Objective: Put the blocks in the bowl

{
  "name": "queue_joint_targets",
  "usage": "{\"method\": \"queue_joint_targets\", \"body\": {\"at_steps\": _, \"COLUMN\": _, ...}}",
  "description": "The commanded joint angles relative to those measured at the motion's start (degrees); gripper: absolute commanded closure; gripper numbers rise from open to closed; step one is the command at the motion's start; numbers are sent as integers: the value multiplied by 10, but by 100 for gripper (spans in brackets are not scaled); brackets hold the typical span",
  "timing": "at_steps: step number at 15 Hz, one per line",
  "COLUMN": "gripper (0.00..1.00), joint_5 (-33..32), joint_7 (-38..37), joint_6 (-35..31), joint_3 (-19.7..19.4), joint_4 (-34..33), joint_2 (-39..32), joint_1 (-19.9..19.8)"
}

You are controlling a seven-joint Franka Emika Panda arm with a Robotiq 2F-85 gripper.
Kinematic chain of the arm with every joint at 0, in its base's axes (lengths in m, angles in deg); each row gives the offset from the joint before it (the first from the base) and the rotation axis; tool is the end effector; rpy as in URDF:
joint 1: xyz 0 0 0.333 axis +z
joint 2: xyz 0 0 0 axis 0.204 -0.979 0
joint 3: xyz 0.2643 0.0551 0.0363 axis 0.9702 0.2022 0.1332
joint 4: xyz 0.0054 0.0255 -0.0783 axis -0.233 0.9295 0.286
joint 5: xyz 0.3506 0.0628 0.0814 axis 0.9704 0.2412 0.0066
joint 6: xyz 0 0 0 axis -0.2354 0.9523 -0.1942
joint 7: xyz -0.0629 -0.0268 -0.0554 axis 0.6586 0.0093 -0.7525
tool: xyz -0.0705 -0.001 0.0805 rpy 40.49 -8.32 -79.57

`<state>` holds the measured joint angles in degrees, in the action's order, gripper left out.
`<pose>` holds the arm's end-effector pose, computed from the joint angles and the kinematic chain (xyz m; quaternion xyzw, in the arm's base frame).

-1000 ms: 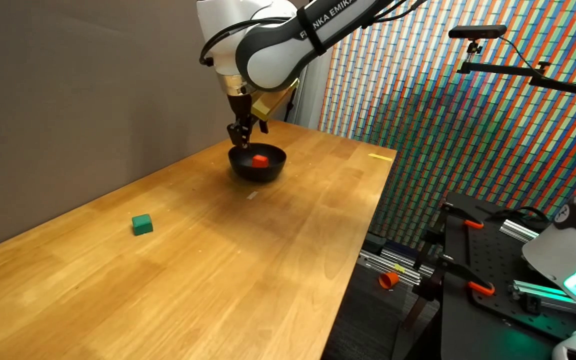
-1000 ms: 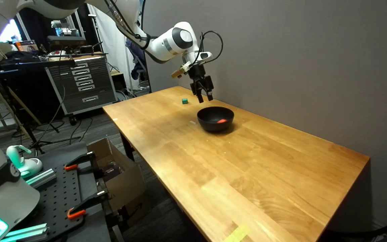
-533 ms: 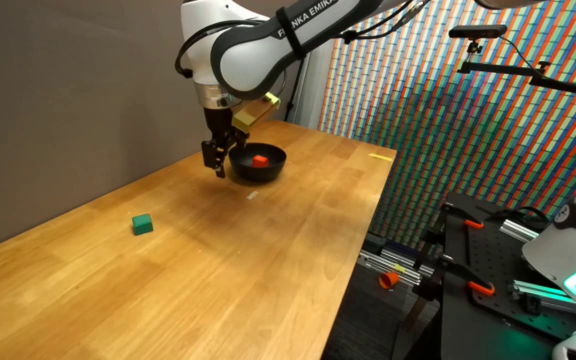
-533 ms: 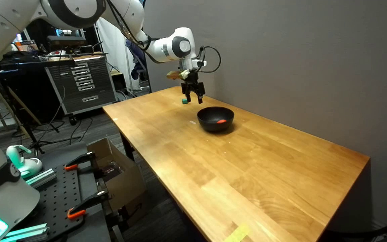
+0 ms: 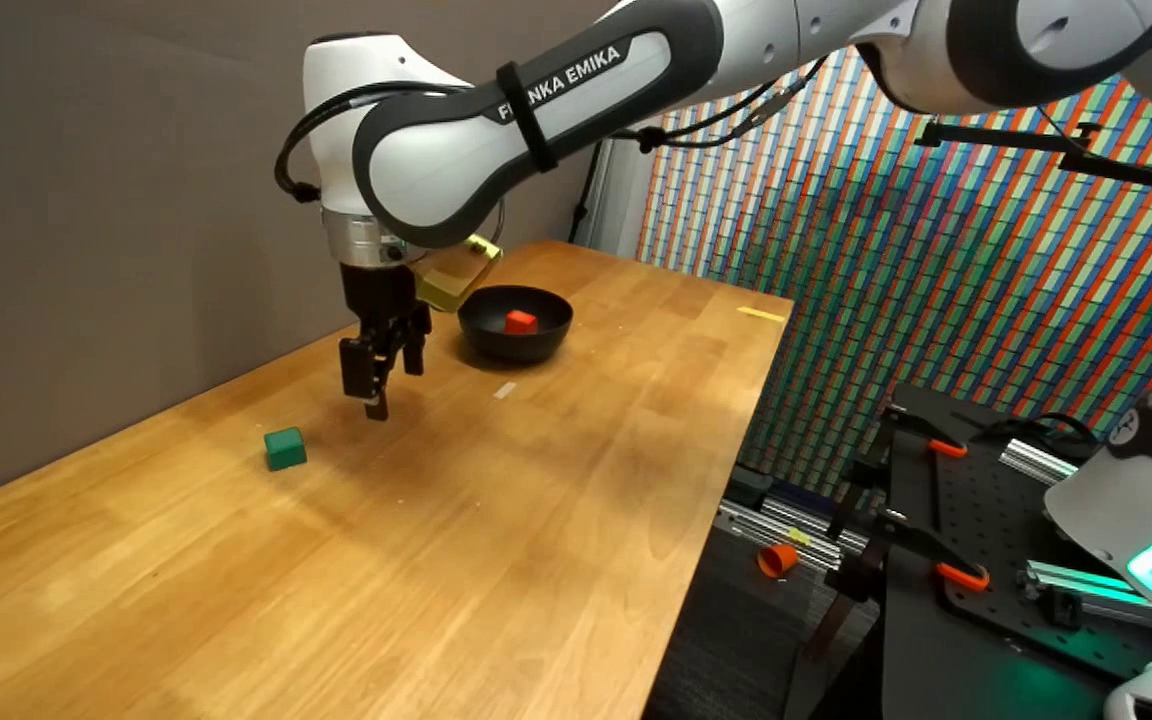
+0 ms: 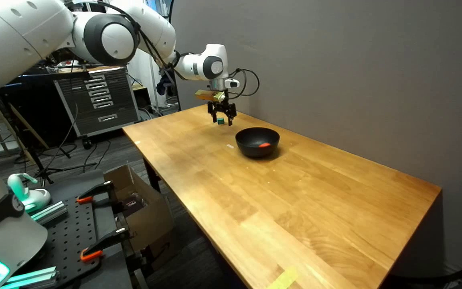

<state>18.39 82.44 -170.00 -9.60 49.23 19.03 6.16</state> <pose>0.6652 0.2686 0.1692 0.9802 0.1973 0.0018 0.0156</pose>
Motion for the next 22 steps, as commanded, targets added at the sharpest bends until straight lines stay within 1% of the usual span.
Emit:
{"method": "queue_joint_targets", "body": {"at_steps": 1, "gripper": 0, "joint_5": 6, "joint_7": 63, "joint_6": 33, "joint_3": 26, "joint_4": -128, "joint_2": -74, "joint_1": 9}}
{"method": "queue_joint_targets", "body": {"at_steps": 4, "gripper": 0, "joint_5": 2, "joint_7": 110, "joint_6": 40, "joint_3": 42, "joint_4": -181, "joint_2": -107, "joint_1": 21}}
{"method": "queue_joint_targets", "body": {"at_steps": 8, "gripper": 0, "joint_5": -1, "joint_7": 223, "joint_6": 68, "joint_3": 66, "joint_4": -218, "joint_2": -137, "joint_1": 34}}
{"method": "queue_joint_targets", "body": {"at_steps": 9, "gripper": 0, "joint_5": 12, "joint_7": 253, "joint_6": 73, "joint_3": 52, "joint_4": -212, "joint_2": -136, "joint_1": 42}}
{"method": "queue_joint_targets", "body": {"at_steps": 11, "gripper": 0, "joint_5": 2, "joint_7": 304, "joint_6": 89, "joint_3": 46, "joint_4": -222, "joint_2": -145, "joint_1": 52}}
{"method": "queue_joint_targets", "body": {"at_steps": 13, "gripper": 0, "joint_5": -6, "joint_7": 334, "joint_6": 97, "joint_3": 37, "joint_4": -233, "joint_2": -155, "joint_1": 61}}
{"method": "queue_joint_targets", "body": {"at_steps": 15, "gripper": 0, "joint_5": -17, "joint_7": 315, "joint_6": 93, "joint_3": 14, "joint_4": -249, "joint_2": -163, "joint_1": 71}}
{"method": "queue_joint_targets", "body": {"at_steps": 17, "gripper": 0, "joint_5": -9, "joint_7": 293, "joint_6": 96, "joint_3": 3, "joint_4": -267, "joint_2": -166, "joint_1": 66}}
{"method": "queue_joint_targets", "body": {"at_steps": 20, "gripper": 0, "joint_5": -4, "joint_7": 280, "joint_6": 108, "joint_3": -12, "joint_4": -295, "joint_2": -169, "joint_1": 55}}
{"method": "queue_joint_targets", "body": {"at_steps": 22, "gripper": 0, "joint_5": 1, "joint_7": 281, "joint_6": 111, "joint_3": -15, "joint_4": -316, "joint_2": -169, "joint_1": 49}}
